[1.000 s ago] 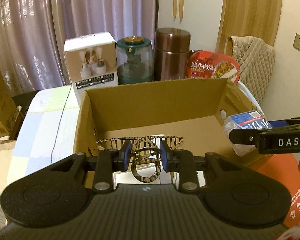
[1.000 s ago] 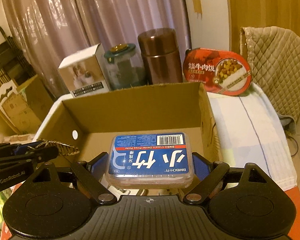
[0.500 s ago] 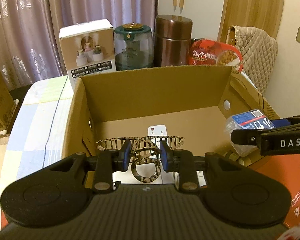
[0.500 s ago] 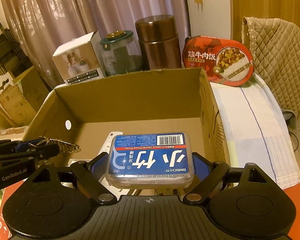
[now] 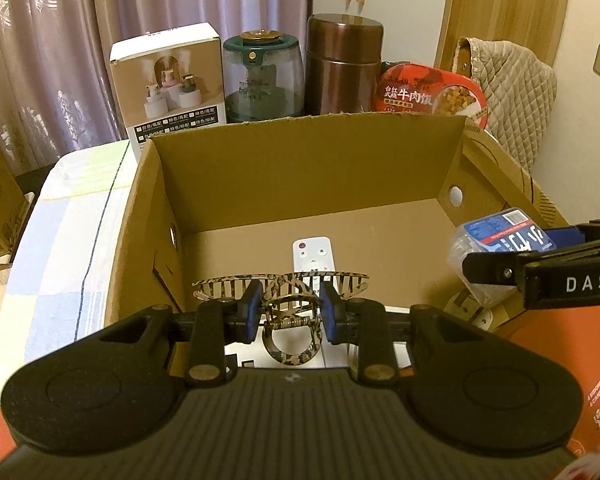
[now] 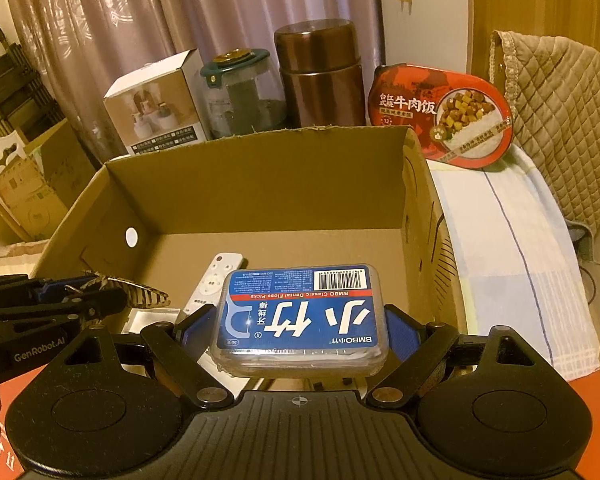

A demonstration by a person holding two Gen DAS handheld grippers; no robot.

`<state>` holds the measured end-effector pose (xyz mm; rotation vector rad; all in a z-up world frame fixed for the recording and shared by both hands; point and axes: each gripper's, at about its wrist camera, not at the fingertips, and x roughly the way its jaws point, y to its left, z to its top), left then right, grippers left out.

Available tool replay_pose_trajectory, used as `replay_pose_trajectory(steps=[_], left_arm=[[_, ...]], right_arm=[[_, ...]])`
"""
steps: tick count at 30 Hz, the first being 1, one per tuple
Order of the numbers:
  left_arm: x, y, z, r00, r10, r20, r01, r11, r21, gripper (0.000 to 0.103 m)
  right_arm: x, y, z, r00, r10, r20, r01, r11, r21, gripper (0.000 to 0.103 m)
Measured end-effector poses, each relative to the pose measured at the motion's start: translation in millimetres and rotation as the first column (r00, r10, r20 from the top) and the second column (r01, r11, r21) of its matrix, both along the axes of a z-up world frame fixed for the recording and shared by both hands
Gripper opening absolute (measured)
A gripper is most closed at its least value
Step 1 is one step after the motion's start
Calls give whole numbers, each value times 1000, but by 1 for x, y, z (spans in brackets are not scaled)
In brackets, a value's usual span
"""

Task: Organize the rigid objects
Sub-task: 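Carry cord and floss box over the cardboard box and open the left tool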

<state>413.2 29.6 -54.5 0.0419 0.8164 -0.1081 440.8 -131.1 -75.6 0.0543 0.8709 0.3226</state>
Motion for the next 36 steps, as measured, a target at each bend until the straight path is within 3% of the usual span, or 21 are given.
replay_pose_trajectory(steps=[36], left_arm=[[0,4,6,1000,8,17,-9,1000,16,26]], right_arm=[[1,-4,4,1000,0,-1,0,1000,-9,84]])
